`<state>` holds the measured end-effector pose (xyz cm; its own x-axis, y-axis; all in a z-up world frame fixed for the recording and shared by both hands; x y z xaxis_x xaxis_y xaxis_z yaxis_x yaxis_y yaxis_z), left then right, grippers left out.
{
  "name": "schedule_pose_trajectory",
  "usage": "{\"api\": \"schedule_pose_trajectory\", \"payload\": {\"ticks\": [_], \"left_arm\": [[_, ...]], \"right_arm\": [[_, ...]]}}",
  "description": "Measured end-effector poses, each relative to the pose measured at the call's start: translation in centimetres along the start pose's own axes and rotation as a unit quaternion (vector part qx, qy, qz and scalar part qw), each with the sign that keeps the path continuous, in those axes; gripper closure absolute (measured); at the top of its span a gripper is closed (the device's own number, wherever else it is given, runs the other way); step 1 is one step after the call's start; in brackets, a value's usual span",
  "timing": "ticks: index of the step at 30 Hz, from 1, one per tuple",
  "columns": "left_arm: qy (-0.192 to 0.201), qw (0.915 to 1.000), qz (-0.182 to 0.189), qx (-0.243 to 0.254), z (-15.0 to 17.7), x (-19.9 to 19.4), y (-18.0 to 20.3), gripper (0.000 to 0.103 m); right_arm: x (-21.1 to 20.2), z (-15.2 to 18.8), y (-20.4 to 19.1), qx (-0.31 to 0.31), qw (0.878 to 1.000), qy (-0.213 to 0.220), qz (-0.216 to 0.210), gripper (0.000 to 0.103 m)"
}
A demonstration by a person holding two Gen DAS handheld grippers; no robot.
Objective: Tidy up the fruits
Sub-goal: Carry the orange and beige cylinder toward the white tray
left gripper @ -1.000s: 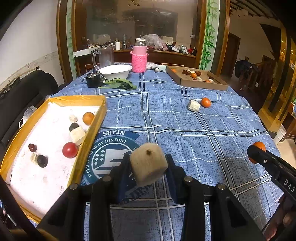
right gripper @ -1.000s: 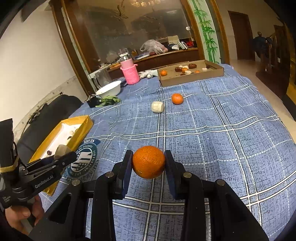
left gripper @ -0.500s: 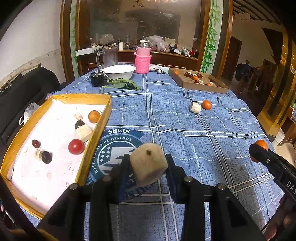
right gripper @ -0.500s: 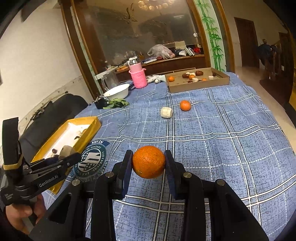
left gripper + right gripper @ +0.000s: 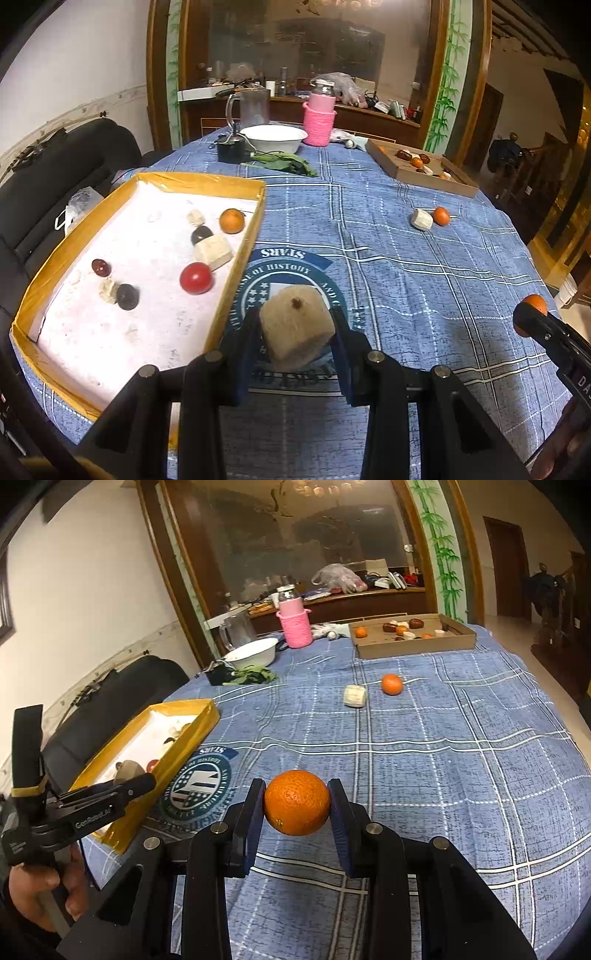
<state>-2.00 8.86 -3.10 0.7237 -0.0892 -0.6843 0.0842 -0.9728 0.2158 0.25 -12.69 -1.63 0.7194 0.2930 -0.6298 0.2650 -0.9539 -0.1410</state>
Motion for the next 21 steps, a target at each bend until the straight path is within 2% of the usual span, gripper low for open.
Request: {"api": "schedule_pose_trajectory", "payload": {"ticks": [14, 21], "left_arm": [[0.02, 0.9992, -0.021, -0.026, -0.8, -1.9, -3.5, 0.064], [0.036, 0.9967, -0.048, -0.055, -1.5, -3.2, -7.6, 0.064]], "right_arm": [[-0.1, -1.3, -4.8, -0.037, 0.999, 0.009, -0.036, 0.071], [0.4, -2.6, -8.4, -0.056, 0.996, 0.013, -0.065, 0.071]]}}
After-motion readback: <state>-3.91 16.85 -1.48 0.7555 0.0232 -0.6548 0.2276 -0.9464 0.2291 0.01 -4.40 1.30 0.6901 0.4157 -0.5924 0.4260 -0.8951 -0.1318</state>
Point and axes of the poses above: each gripper's, at about its wrist camera, not at the fingertips, and x roughly the way its jaws point, y to its right, z to its underside, the point moved 9 cm from there along x, roughly the way its jaws point, and after that the axes turned 11 degrees about z, right-handed, at the moved point
